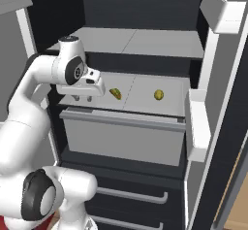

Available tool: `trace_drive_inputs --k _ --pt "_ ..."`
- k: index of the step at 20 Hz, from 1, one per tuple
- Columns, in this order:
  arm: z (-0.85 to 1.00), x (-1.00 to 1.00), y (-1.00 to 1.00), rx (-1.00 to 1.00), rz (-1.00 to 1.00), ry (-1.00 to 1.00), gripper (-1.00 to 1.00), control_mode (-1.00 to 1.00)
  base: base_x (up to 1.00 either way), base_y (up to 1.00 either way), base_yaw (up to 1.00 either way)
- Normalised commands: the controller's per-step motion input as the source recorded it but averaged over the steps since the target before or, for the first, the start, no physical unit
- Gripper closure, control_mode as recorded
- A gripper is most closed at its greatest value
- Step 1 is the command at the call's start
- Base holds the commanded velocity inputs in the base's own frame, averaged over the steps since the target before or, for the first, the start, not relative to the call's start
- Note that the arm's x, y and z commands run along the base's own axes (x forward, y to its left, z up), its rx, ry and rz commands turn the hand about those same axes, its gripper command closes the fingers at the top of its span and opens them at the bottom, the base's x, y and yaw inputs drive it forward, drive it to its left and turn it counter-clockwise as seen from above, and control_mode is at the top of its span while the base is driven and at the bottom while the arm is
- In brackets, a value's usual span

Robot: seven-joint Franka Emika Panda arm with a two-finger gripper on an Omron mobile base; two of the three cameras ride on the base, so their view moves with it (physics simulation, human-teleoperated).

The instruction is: Move the tacos and lemon from the second highest shelf to the top shelf to make space. Then, place the pitcher from the counter on the cleared second highest shelf.

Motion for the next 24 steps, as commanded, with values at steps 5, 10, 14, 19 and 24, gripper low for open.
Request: trace_drive_inputs --k 5,10,14,19,24 --pt "-0.21 -0.02 -0.10 0.00 0.00 -0.15 -1.00 -1.00 0.00 0.00 0.00" --pt "-0.22 0.00 -0.29 0.00 0.01 -0.27 -1.00 -1.00 0.00 0.00 0.00" --pt "-0.10 0.12 -0.19 0.00 0.03 -0.15 -1.00 -1.00 0.00 0.00 0.00" --pt "-0.21 0.38 -0.19 0.00 0.01 0.00 -1.00 -1.00 0.00 0.00 0.00" --pt "-0.20 0.52 -0.26 0.00 0.03 0.00 -1.00 -1.00 0.00 0.00 0.00"
